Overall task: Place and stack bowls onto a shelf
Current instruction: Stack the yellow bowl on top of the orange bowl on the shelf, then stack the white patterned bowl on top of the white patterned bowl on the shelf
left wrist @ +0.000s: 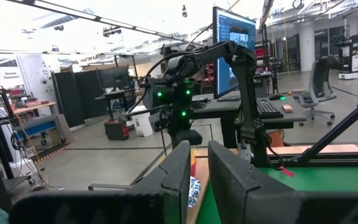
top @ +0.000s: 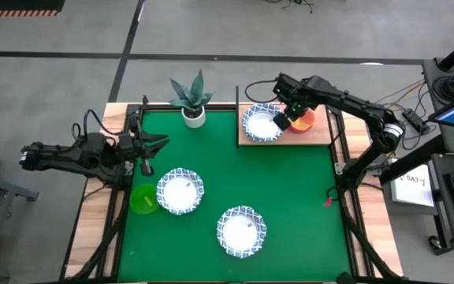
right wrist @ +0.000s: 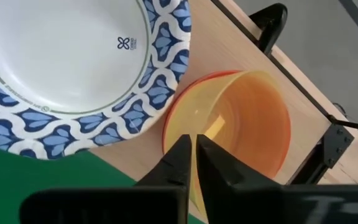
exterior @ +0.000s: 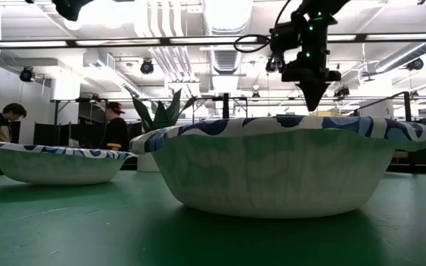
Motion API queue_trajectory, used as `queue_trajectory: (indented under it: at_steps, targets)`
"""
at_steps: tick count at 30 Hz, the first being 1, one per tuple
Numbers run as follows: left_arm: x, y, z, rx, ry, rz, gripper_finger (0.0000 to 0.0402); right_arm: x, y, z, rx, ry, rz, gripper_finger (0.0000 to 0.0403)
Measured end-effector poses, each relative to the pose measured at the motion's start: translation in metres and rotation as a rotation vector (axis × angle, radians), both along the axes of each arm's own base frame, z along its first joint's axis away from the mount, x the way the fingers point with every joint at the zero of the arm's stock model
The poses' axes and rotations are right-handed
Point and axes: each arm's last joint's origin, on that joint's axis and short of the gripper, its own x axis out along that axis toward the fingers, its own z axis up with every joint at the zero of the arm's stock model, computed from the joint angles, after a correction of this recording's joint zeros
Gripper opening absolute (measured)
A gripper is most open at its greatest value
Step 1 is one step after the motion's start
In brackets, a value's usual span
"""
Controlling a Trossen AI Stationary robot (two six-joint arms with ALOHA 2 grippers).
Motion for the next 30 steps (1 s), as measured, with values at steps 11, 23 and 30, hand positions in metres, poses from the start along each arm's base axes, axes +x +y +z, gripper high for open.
queue_trajectory:
  at_steps: [11,23,30]
  targets:
    - [0.0,0.0,0.0,0.0,0.0,0.0,0.004,0.001,-0.001,-0.017,-0.005,-0.006,0.001,0.0011]
    - [0.0,0.0,0.0,0.0,0.0,0.0,0.004,0.001,0.015,0.001,-0.055,-0.086,0.029,0.0011]
    - [0.0,0.0,0.0,0.004,0.001,0.0,0.004,0.012,0.071,0.027,0.041,-0.289,0.137,0.0011]
